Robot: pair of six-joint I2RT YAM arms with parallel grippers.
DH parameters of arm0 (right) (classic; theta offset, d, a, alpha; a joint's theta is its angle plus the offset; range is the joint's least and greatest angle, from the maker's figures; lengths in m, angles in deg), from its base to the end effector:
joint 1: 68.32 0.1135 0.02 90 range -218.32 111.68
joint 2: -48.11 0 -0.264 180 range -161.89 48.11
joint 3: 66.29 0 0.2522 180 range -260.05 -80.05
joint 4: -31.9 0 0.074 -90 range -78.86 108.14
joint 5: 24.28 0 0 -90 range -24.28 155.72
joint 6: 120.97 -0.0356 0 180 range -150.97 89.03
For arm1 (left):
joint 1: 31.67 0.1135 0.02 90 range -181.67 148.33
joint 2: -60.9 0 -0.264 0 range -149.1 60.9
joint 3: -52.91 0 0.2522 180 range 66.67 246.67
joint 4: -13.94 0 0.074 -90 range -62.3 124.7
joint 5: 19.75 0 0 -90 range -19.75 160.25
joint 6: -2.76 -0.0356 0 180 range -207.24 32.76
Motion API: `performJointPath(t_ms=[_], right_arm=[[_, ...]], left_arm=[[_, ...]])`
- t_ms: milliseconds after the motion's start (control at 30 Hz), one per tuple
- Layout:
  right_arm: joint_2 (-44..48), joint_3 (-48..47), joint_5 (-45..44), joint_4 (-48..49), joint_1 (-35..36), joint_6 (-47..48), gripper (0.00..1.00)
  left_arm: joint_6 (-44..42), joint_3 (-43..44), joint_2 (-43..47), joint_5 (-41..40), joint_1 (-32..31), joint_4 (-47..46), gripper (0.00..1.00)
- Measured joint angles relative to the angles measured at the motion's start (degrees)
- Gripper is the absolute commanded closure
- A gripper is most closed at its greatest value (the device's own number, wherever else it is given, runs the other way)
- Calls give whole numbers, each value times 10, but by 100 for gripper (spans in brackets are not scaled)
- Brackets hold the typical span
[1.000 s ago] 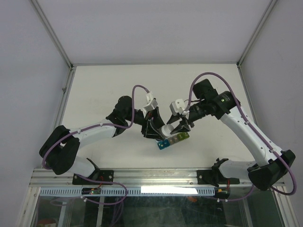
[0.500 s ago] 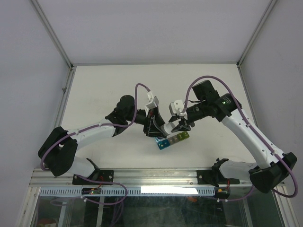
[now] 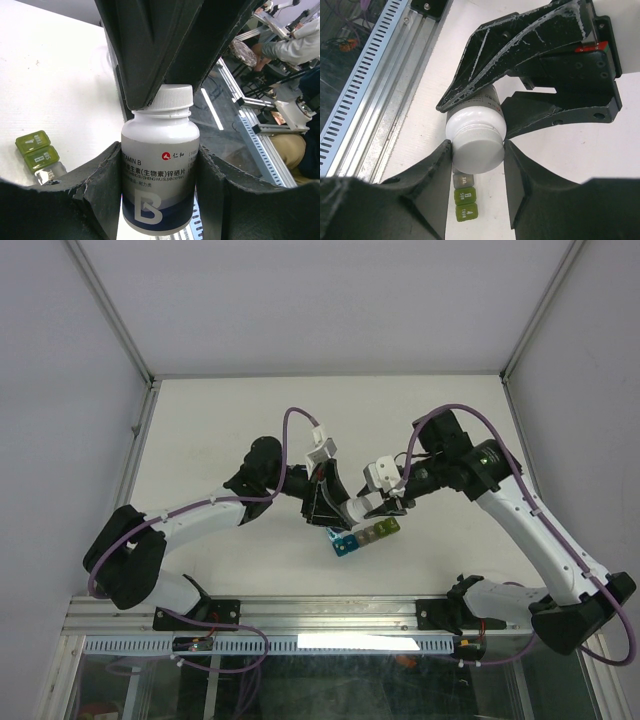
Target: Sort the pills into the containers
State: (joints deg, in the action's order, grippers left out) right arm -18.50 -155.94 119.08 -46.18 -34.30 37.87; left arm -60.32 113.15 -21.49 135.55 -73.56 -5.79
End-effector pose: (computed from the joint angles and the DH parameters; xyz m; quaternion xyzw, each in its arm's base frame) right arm 0.1513 0.1366 0.3765 -0.7504 0.4259 0.3283 0.3842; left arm 0.2073 -0.2293 0.2763 0.4493 0.5540 -0.6506 0.2607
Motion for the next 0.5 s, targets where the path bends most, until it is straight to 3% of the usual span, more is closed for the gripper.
performJointPath(t_ms=[500], right_arm=[[18,-6,-26,-20,6,73,78]], left_arm=[[173,42,-89,88,5,-149,100]])
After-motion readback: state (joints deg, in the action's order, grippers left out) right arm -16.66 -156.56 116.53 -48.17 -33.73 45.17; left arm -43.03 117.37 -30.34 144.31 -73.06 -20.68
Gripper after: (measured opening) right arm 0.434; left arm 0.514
